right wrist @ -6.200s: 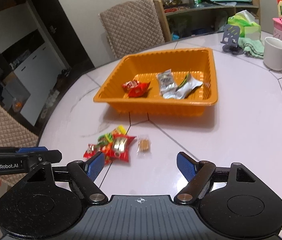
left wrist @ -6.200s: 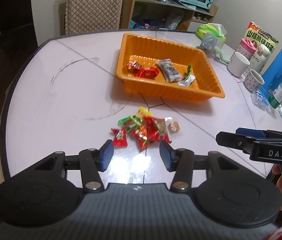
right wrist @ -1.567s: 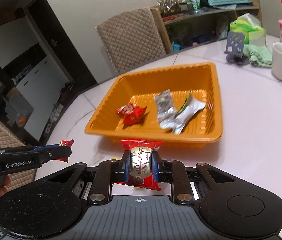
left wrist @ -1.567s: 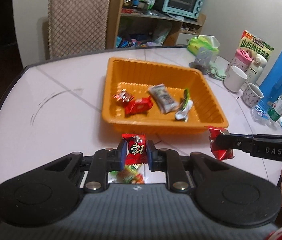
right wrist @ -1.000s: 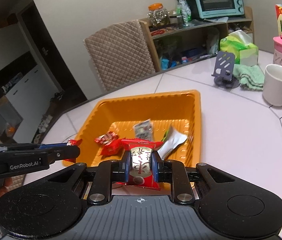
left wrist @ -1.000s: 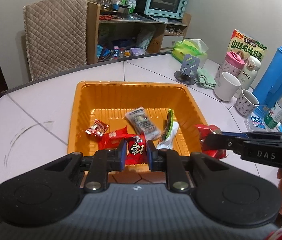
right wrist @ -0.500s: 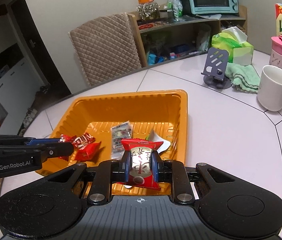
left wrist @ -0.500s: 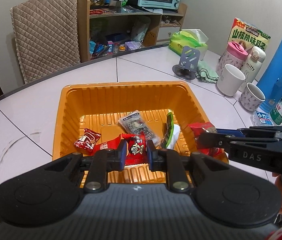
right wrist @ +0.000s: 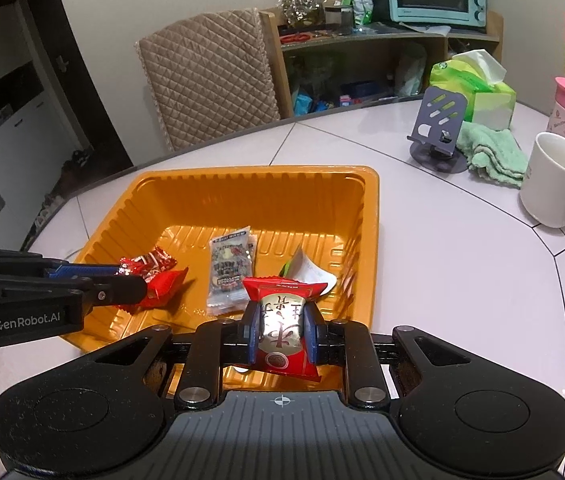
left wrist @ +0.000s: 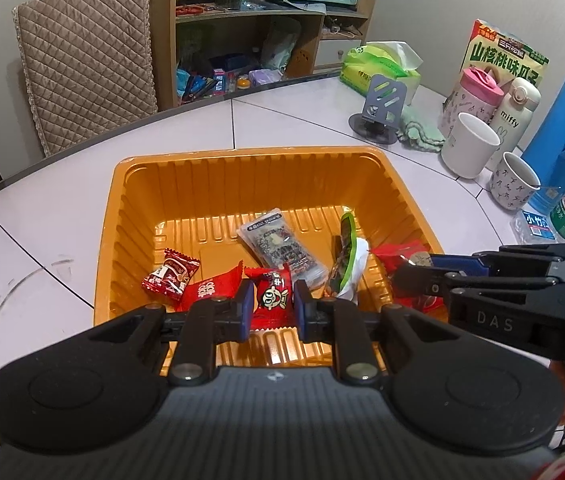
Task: Organize snacks
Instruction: 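Carry both red candies into the orange tray and open both tools, then withdraw both tools from the tray back toward the remaining candies, then grasp the clear cookie packet with the right tool while the left tool grasps the green candy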
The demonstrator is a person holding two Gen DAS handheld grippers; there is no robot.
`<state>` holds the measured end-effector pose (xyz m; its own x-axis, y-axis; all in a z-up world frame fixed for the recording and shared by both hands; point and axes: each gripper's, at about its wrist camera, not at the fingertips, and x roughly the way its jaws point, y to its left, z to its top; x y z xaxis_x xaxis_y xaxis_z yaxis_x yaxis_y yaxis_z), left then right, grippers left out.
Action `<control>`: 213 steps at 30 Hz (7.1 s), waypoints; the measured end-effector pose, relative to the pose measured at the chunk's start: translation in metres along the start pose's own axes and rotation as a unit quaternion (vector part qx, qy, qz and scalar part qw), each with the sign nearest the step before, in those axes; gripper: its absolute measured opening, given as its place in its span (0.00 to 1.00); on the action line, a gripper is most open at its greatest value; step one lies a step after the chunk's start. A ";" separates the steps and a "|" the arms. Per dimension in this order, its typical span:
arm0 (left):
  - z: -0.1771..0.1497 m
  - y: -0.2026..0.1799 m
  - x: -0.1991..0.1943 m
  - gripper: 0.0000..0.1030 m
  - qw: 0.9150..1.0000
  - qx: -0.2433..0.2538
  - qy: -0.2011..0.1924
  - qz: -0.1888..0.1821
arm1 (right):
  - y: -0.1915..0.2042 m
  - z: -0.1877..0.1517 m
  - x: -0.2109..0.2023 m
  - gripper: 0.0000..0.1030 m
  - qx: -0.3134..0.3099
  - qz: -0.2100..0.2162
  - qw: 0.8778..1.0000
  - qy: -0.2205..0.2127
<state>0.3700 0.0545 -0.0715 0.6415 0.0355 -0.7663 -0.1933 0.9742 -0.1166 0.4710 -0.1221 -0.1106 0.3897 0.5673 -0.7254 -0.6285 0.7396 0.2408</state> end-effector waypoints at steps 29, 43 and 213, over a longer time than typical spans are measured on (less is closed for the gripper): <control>0.007 -0.004 0.008 0.27 1.000 0.011 -0.004 0.000 | -0.015 0.010 -0.011 0.45 0.051 -0.001 0.999 -0.018; -0.003 0.018 -0.031 0.36 1.000 -0.019 -0.004 0.005 | -0.011 -0.001 -0.036 0.62 0.063 0.003 0.998 -0.031; -0.129 0.064 -0.041 0.24 0.990 -0.105 0.055 0.080 | 0.053 -0.109 -0.008 0.21 -0.015 0.023 0.998 0.052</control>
<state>0.2359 0.0872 -0.1293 0.5078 0.1503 -0.8483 -0.4438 0.8896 -0.1080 0.3615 -0.1269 -0.1621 0.2882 0.5588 -0.7777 -0.6646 0.7014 0.2577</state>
